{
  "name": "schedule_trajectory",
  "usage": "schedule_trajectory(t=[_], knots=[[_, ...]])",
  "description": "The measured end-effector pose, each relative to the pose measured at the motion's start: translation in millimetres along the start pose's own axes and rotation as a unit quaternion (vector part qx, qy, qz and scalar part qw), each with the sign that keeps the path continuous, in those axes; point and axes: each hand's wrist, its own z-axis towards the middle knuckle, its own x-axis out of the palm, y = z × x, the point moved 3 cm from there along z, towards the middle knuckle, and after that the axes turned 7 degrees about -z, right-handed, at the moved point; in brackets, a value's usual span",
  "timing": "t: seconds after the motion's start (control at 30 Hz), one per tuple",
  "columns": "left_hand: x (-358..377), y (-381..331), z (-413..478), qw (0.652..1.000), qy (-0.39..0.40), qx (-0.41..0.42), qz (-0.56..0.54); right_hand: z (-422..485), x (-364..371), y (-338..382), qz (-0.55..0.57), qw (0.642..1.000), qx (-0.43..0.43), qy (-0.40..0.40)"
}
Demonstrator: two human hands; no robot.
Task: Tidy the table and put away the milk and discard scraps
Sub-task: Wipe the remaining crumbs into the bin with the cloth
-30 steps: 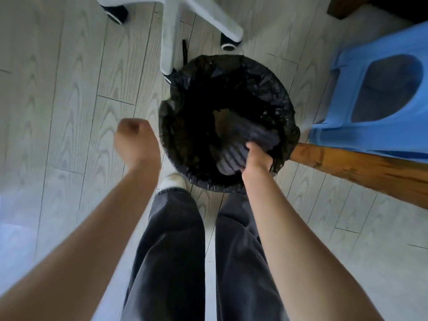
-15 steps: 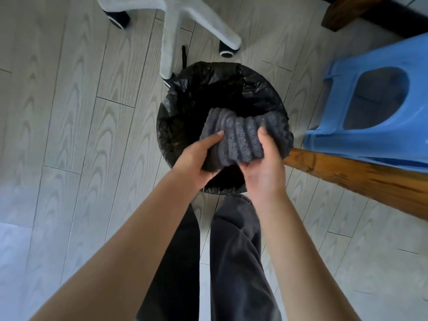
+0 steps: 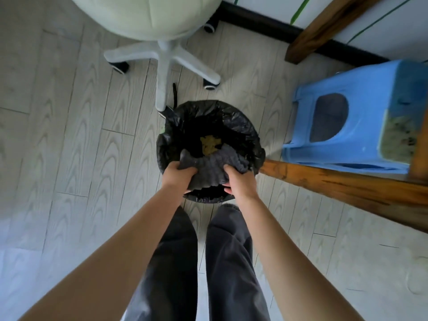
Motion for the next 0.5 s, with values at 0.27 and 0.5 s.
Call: schedule_trajectory(t=[0.27,0.5], knots=[[-36,-89,-129,0.995,0.056,0.082,-0.026,-116,-34,59,0.101,0.994,0.012,0.03],[-63,-159,-276,0.964,0.134,0.218,0.068,-244,-86,103,0.186,0.979,0.011,0.086]])
